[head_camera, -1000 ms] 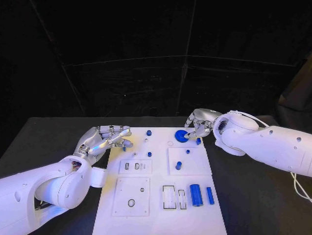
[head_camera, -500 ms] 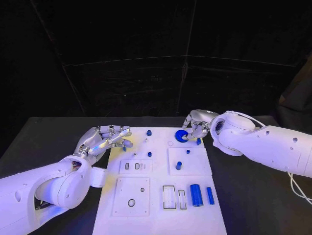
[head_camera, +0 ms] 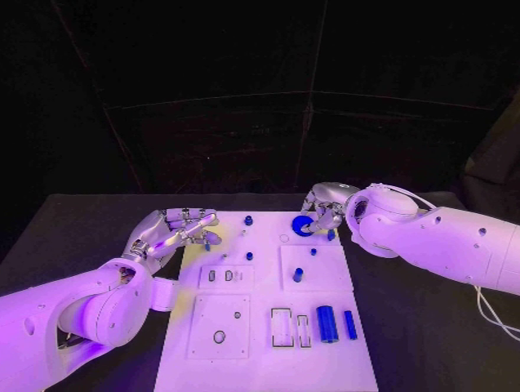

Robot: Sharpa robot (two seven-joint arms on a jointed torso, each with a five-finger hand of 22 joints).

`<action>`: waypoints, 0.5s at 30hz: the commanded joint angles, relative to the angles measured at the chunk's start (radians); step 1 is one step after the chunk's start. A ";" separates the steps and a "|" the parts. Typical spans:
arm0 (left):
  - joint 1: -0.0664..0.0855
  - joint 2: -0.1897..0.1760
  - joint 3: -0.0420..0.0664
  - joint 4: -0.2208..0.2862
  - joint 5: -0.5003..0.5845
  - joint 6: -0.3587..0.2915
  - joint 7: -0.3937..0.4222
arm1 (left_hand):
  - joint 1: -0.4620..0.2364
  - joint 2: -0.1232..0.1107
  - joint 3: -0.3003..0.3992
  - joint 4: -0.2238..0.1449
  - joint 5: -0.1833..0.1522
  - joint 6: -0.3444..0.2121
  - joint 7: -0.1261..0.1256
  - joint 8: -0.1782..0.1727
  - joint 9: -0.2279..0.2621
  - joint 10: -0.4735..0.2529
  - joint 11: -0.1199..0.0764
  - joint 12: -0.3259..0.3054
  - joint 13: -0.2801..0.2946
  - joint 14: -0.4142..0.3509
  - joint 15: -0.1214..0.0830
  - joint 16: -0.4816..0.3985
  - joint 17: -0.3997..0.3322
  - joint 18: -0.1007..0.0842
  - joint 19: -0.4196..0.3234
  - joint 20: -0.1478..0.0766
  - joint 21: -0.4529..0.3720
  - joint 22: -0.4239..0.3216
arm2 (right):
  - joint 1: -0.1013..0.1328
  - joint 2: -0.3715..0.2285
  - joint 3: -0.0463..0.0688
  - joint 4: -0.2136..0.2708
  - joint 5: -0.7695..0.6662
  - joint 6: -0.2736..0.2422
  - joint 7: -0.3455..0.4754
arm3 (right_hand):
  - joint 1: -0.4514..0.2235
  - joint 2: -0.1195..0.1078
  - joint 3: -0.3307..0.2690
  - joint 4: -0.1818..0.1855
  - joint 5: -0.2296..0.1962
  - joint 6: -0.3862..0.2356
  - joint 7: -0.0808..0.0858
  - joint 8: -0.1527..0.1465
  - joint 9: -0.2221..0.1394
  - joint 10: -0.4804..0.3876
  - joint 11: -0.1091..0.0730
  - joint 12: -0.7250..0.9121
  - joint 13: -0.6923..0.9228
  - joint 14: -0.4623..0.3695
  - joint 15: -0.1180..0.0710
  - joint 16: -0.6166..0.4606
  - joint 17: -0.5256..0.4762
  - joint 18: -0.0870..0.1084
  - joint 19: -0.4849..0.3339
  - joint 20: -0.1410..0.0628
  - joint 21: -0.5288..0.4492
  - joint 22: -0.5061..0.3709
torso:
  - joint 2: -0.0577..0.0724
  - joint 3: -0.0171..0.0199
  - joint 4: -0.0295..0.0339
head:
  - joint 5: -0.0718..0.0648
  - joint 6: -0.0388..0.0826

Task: Assemble the parts on the task board

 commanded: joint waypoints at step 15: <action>0.001 0.001 0.001 -0.002 -0.005 0.015 0.002 | 0.007 -0.001 -0.002 -0.006 -0.003 0.002 0.003 -0.005 -0.001 -0.003 0.004 -0.006 -0.002 -0.005 -0.002 -0.005 0.002 0.012 -0.005 0.001 -0.006 -0.001 | 0.001 0.008 0.000 -0.008 -0.047 0.056 -0.012 | 0.051 0.020 0.021 -0.009 -0.004 0.008 -0.002 0.031 0.005 0.011 -0.004 0.028 0.032 0.013 0.000 0.008 0.001 -0.012 0.010 -0.002 0.009 0.008 | -0.001 0.0002 -0.0006 | -0.002 -0.007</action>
